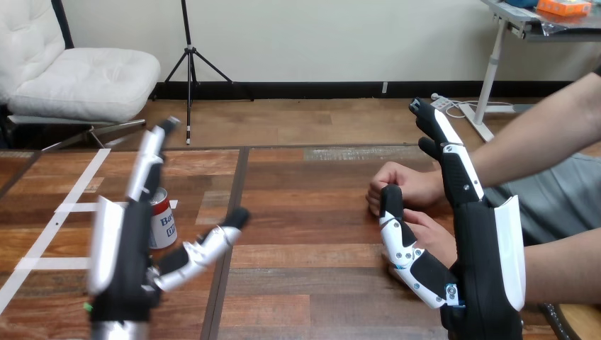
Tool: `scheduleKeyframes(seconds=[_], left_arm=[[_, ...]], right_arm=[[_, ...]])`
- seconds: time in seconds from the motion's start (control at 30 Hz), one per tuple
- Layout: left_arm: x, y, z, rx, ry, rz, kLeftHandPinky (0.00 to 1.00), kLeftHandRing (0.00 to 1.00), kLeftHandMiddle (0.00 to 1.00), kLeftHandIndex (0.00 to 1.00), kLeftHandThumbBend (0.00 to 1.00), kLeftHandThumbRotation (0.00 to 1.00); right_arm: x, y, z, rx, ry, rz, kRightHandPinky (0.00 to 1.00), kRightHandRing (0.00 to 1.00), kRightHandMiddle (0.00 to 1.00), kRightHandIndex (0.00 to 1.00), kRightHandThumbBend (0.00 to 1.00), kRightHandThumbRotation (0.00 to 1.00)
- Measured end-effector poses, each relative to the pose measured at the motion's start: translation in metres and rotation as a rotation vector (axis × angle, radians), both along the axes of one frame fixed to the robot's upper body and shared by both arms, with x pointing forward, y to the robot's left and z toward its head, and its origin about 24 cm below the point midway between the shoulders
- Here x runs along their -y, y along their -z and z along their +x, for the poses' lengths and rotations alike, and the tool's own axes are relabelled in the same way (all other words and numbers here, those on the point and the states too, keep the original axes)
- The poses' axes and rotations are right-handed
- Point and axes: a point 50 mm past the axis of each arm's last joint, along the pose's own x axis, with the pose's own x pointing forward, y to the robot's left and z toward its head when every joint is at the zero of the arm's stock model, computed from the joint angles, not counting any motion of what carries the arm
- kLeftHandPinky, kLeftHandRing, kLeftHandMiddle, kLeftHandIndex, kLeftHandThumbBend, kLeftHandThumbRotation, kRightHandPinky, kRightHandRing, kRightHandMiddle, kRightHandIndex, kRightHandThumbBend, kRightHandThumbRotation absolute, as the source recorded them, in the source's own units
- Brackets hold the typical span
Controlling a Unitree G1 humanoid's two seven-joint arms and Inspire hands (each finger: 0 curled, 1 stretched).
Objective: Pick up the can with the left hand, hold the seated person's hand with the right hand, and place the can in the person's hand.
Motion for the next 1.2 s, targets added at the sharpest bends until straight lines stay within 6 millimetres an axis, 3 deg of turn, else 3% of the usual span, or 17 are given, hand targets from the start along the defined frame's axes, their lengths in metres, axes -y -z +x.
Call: scheduleKeyframes(seconds=[0.87, 1.2], left_arm=[[-0.03, -0.019, 0.033, -0.093, -0.189, 0.183, 0.82, 0.91, 0.94, 0.92, 0.76, 0.17], [-0.036, -0.022, 0.044, -0.103, -0.212, 0.214, 0.8, 0.9, 0.93, 0.93, 0.77, 0.22]], right_arm=[[0.002, 0.003, 0.001, -0.014, 0.007, -0.012, 0.91, 0.93, 0.93, 0.9, 0.16, 0.0], [0.006, 0.003, 0.002, -0.011, 0.016, -0.022, 0.89, 0.91, 0.92, 0.89, 0.17, 0.0]])
